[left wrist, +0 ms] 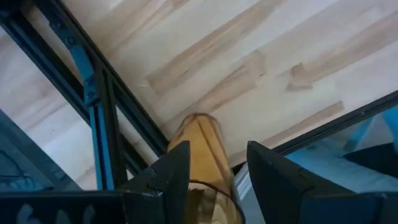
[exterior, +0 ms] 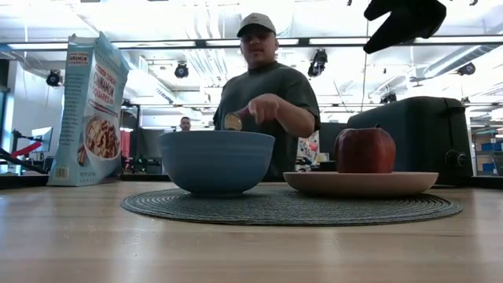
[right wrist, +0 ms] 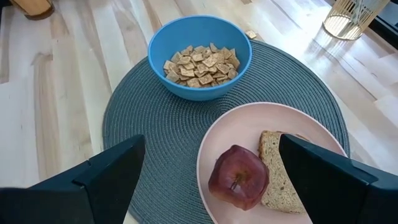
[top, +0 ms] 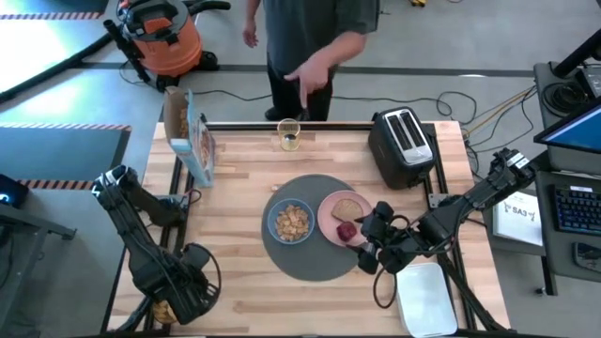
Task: Arrange a breakfast setting
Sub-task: Put the yellow cup to the top left of the pink plate on the gray mat
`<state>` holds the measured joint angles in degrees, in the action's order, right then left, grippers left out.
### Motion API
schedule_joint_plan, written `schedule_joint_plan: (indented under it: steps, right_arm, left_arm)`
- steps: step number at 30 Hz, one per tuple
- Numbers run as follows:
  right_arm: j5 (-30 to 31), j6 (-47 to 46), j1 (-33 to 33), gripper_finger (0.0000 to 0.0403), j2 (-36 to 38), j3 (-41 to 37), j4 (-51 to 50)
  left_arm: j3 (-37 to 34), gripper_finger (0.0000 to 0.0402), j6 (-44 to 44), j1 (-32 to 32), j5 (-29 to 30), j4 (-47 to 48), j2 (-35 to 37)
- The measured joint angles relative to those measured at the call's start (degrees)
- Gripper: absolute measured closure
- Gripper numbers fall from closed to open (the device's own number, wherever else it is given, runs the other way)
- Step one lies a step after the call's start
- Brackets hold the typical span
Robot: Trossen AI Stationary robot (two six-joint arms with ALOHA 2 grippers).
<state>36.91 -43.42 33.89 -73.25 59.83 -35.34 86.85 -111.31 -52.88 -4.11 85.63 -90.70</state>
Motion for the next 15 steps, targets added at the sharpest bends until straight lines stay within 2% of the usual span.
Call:
schedule_joint_plan:
  steps: [5, 15]
  right_arm:
    - [0.11, 0.12, 0.02, 0.0042, 0.00, 0.00, -0.71]
    - [0.50, 1.06, 0.00, 0.0042, 0.00, -0.63, -2.02]
  left_arm:
    - [0.33, 0.0259, -3.48, -0.22, -0.13, -1.28, 0.00]
    - [0.48, 0.0259, -13.10, -3.55, -4.04, -4.61, -0.02]
